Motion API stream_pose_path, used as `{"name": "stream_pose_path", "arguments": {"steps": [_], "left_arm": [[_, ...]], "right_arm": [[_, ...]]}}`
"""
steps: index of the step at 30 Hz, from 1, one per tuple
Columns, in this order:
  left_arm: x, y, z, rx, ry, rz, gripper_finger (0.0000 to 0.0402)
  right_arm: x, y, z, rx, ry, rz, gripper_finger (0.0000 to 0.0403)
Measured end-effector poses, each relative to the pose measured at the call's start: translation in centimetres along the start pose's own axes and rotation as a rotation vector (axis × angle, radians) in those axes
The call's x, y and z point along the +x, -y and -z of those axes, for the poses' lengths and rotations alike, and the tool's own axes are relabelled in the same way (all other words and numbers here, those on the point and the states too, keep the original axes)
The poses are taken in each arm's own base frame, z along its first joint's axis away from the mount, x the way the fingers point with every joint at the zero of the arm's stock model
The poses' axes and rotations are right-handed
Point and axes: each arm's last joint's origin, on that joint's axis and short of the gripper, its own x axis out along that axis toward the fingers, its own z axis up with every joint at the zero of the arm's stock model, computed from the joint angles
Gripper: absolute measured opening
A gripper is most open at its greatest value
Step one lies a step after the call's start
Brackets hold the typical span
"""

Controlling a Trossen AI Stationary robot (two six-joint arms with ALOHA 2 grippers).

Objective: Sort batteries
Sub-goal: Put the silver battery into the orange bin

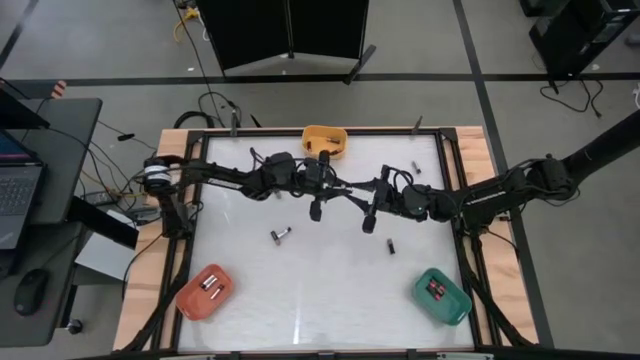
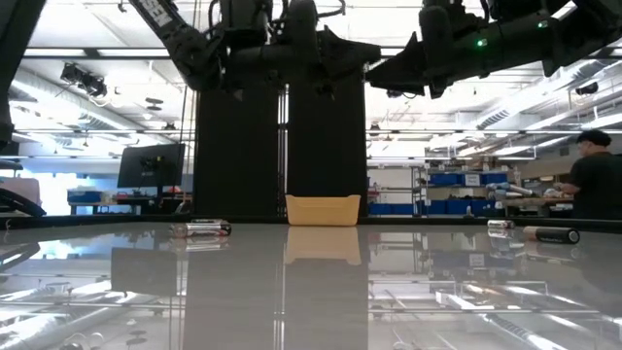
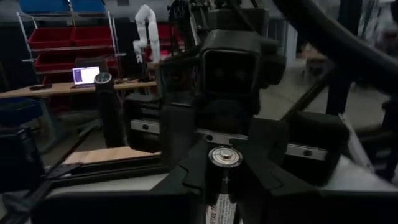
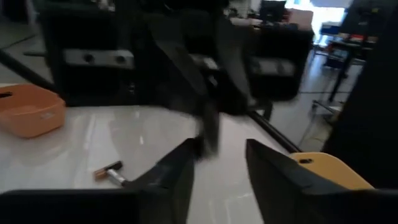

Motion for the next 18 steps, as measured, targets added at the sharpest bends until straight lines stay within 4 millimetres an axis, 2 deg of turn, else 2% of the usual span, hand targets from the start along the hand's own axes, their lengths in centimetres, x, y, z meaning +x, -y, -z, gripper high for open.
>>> {"name": "stream_pose_path", "arguments": {"steps": [4,8,11,16,18], "left_arm": [[-1.2,0.7,-1.9,0.061,-0.127,0.011,0.0055],[-3.1,1.8,-3.6,0.055,-0.287,0.01,0.0055],[-5.2,3.2,-5.0,0.002,-0.442,0.002,0.0055],[-9.6,6.3,-6.6,-0.172,-0.714,-0.074,0.0055],[-10.7,7.6,-6.7,-0.274,-0.806,-0.095,0.0055]], "right_arm": [[0.2,0.6,0.2,-0.023,-0.019,0.057,0.0199],[0.3,1.0,0.6,-0.048,-0.059,0.066,0.0189],[0.5,1.5,0.9,-0.05,-0.083,0.083,0.0143],[0.6,2.0,1.0,-0.037,-0.088,0.1,0.003],[0.7,2.3,1.0,-0.019,-0.088,0.115,0.0011]]}}
